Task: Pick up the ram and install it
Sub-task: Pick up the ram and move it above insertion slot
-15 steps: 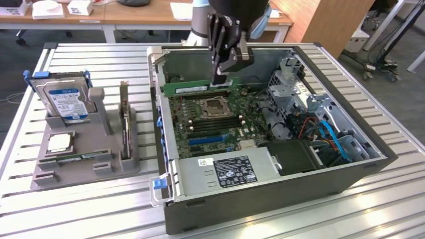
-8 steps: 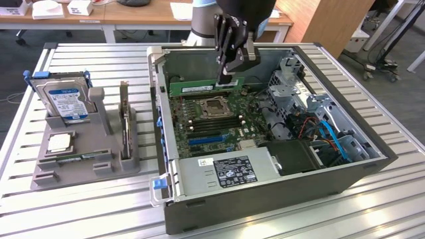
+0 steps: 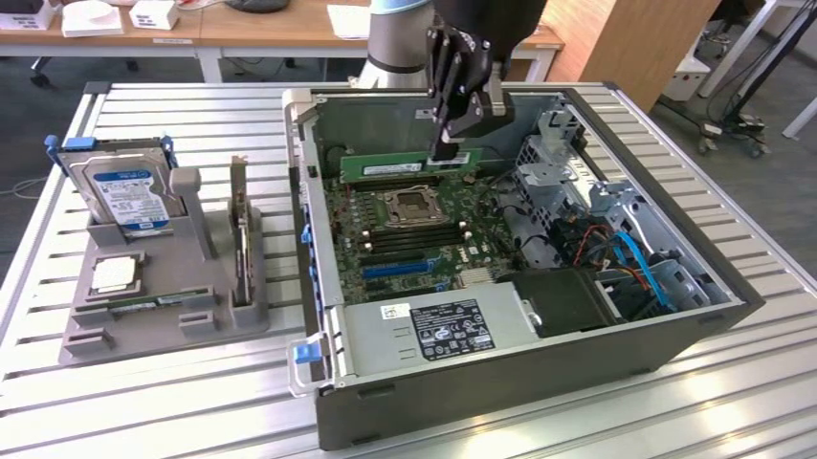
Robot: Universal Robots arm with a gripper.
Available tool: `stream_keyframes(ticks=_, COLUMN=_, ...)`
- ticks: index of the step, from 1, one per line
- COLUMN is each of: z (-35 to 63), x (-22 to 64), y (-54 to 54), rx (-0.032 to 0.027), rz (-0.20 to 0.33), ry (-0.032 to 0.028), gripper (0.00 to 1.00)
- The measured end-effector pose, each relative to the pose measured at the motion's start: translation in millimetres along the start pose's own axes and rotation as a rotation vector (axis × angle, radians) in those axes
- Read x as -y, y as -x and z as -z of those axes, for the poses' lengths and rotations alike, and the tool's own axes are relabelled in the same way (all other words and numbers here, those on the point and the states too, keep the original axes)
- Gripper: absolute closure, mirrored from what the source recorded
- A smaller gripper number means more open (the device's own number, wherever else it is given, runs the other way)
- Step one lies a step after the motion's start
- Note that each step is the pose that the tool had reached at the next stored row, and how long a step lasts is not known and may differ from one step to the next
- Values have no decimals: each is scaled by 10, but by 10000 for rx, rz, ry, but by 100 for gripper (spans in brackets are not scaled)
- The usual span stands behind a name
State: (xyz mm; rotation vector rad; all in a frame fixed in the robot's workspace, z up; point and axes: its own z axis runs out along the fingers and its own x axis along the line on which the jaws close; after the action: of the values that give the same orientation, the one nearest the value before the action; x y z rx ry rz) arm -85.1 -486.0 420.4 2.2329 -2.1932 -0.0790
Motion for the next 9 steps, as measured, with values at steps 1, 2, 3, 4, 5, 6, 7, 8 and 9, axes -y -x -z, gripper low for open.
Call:
stream_keyframes(ticks=1, z=-1, x=17, y=1, rx=2, rz=-24, ry=-1, gripper=89)
stream_keyframes(ticks=2, z=-1, x=36, y=3, rx=3, rz=-50, ry=-2, gripper=89)
stream_keyframes(ticks=3, z=-2, x=54, y=4, rx=4, rz=-72, ry=-2, gripper=89)
stream_keyframes(ticks=4, z=-2, x=73, y=5, rx=5, rz=-95, ry=-3, gripper=89)
stream_keyframes(ticks=5, z=-2, x=90, y=7, rx=6, rz=-118, ry=-4, gripper=89)
stream_keyframes(ticks=6, z=-2, x=108, y=8, rx=7, rz=-141, ry=-5, gripper=89)
stream_keyframes(ticks=7, z=-2, x=126, y=9, rx=8, rz=-163, ry=-5, gripper=89)
stream_keyframes(ticks=8, z=-3, x=144, y=10, rx=9, rz=-186, ry=-7, gripper=89)
stream_keyframes(ticks=9, z=-3, x=161, y=11, rx=10, rz=-211, ry=-6, gripper=89)
